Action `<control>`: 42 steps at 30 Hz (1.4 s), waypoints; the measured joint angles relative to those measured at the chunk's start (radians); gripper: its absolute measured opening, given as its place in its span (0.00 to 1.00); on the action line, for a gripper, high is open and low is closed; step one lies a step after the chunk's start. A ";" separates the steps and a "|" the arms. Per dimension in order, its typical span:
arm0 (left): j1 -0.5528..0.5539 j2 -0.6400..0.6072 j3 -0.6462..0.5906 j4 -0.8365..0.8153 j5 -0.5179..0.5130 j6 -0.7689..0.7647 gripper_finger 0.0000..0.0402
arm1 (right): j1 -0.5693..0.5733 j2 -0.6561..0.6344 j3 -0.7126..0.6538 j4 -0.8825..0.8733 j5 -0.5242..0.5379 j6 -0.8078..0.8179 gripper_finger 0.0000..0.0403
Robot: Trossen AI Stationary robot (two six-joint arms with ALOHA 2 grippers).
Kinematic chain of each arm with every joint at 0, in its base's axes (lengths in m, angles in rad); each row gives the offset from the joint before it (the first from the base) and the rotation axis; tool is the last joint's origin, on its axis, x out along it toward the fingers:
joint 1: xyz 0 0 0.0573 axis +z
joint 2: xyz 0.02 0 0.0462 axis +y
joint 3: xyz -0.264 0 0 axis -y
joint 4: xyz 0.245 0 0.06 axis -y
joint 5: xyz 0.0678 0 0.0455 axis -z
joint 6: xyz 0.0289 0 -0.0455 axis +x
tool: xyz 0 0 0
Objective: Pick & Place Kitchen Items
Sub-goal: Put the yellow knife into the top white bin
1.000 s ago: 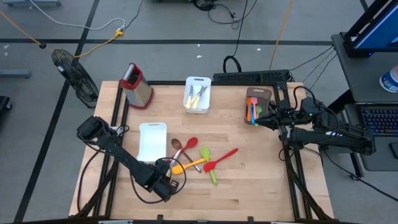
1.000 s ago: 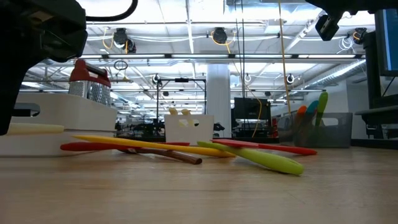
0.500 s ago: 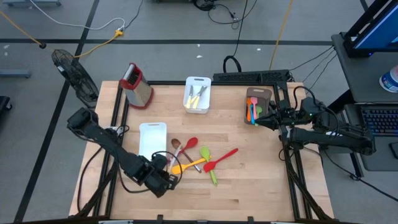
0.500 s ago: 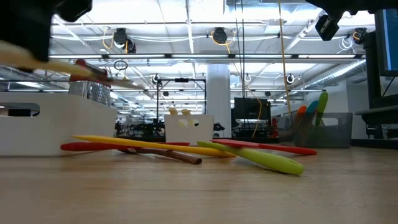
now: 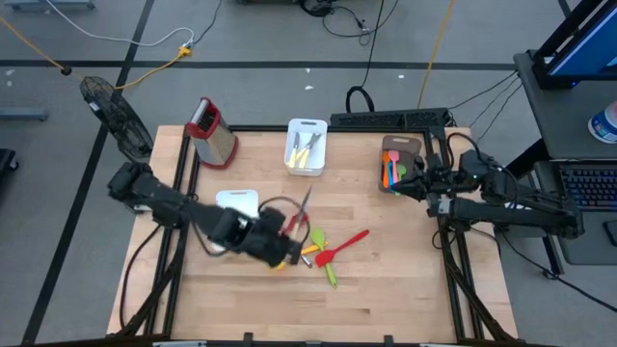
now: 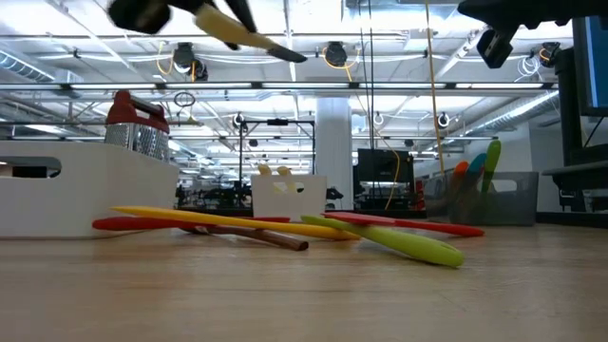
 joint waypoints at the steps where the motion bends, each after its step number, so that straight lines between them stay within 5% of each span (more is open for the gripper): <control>1: 0.023 0.000 0.009 -0.002 -0.006 0.026 0.12 | 0.000 0.003 0.000 0.000 0.000 0.000 0.00; 6: 0.152 0.000 0.024 0.076 -0.003 0.159 0.12 | 0.000 0.013 0.000 0.000 -0.001 0.000 0.00; 17: 0.433 0.000 0.024 0.377 0.222 0.358 0.12 | 0.000 0.013 0.000 0.000 -0.002 0.000 0.00; 30: 0.691 0.027 0.025 0.381 0.478 0.252 0.12 | 0.000 0.013 0.000 0.000 -0.003 0.000 0.00; 42: 0.788 0.140 0.023 0.304 0.621 0.159 0.12 | 0.000 0.013 0.000 -0.007 -0.003 0.000 0.00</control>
